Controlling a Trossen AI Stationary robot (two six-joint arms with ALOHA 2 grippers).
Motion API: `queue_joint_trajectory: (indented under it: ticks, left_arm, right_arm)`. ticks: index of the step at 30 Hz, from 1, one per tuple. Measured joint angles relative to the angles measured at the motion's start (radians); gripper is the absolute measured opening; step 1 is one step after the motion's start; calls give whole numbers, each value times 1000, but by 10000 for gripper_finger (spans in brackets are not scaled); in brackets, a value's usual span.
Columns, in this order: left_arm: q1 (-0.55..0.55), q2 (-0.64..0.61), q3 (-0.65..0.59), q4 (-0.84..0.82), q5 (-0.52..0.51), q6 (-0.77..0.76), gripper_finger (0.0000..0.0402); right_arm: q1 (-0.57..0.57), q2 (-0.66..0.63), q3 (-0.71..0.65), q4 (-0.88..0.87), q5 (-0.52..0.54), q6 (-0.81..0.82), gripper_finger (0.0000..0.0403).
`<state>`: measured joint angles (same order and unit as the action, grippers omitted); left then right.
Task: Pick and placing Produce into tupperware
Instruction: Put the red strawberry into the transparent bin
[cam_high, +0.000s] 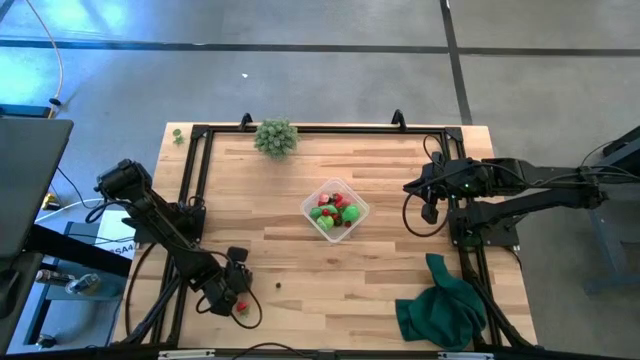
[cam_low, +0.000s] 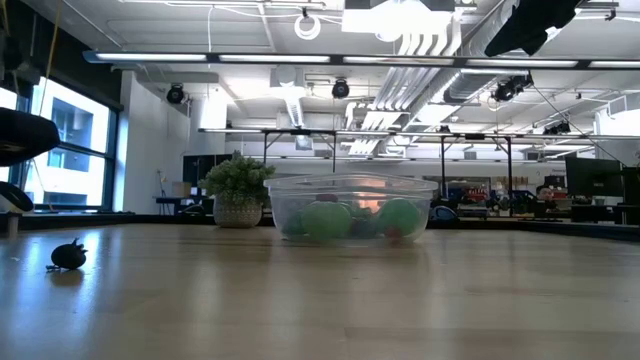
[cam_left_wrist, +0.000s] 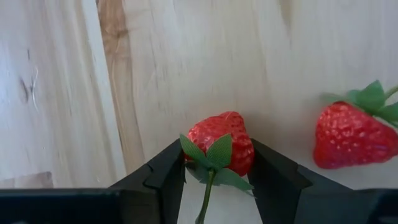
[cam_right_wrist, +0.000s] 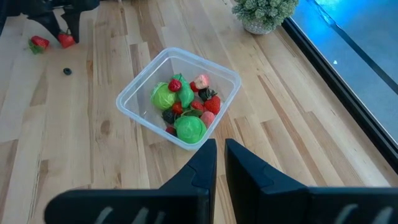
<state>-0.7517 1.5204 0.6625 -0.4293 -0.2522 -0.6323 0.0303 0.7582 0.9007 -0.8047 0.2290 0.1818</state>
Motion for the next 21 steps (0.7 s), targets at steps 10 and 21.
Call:
queue_joint_trajectory:
  ticks: [10,21]
  left_arm:
    - [16,0,26,35,-78,-6,152]
    - [272,-1,153,125,-84,175,152]
  right_arm:
    - [0,0,0,0,0,0,25]
    - [0,0,0,0,0,0,25]
